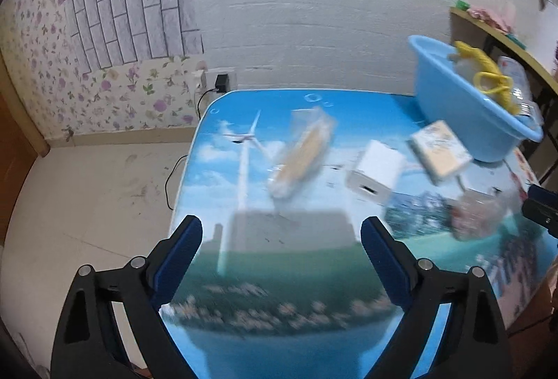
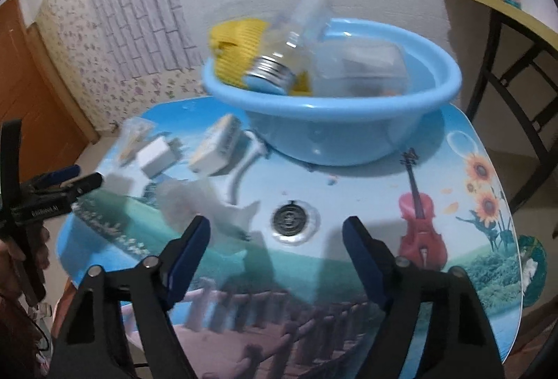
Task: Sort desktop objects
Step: 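Move the left gripper to the bag of wooden sticks while the right gripper nears the black puck, then grasp and lift the stick bag with the left gripper while the right gripper lifts the black puck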
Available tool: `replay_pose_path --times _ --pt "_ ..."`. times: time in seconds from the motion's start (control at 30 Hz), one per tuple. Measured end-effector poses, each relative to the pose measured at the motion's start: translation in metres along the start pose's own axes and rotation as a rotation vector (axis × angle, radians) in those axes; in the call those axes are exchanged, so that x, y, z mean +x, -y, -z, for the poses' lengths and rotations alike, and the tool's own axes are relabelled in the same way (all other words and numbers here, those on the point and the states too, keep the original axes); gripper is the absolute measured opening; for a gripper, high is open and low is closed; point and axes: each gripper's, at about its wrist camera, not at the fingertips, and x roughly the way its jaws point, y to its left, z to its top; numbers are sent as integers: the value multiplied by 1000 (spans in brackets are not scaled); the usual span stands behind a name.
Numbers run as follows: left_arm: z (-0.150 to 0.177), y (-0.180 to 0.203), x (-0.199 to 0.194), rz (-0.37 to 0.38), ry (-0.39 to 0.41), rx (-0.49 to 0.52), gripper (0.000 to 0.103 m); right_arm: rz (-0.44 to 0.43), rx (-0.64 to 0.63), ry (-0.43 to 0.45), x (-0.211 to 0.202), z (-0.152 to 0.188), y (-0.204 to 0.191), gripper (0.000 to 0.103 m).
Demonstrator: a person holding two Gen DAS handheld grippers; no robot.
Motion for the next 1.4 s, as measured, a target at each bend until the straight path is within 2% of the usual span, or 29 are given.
replay_pose_path --times 0.17,0.3,0.4,0.43,0.5,0.57,0.6,0.67,0.7,1.1,1.4 --pt "-10 -4 25 11 -24 20 93 47 44 -35 16 -1 15 73" --pt "-21 -6 46 15 -47 37 93 69 -16 -65 27 -2 8 63" --pt "-28 -3 59 17 -60 60 91 91 -51 -92 36 -1 4 62" --pt "-29 -2 61 24 -61 68 86 94 -55 -90 36 -1 4 62" --pt "-33 1 60 47 -47 80 55 101 -71 -87 37 -2 2 62" --pt "-36 5 59 43 -41 102 38 101 -76 -86 38 -2 2 62" --pt "-36 5 58 40 -42 103 37 103 -84 -84 38 -2 1 59" --pt "-35 7 57 40 -48 106 34 97 -108 -78 38 -3 -2 47" --pt "-34 6 56 38 -53 107 33 88 -115 -77 37 -3 -3 38" --pt "6 37 3 87 -86 87 29 74 -84 -56 12 9 20 37" --pt "40 72 -26 142 -107 60 29 120 -93 -61 -4 20 25 37"
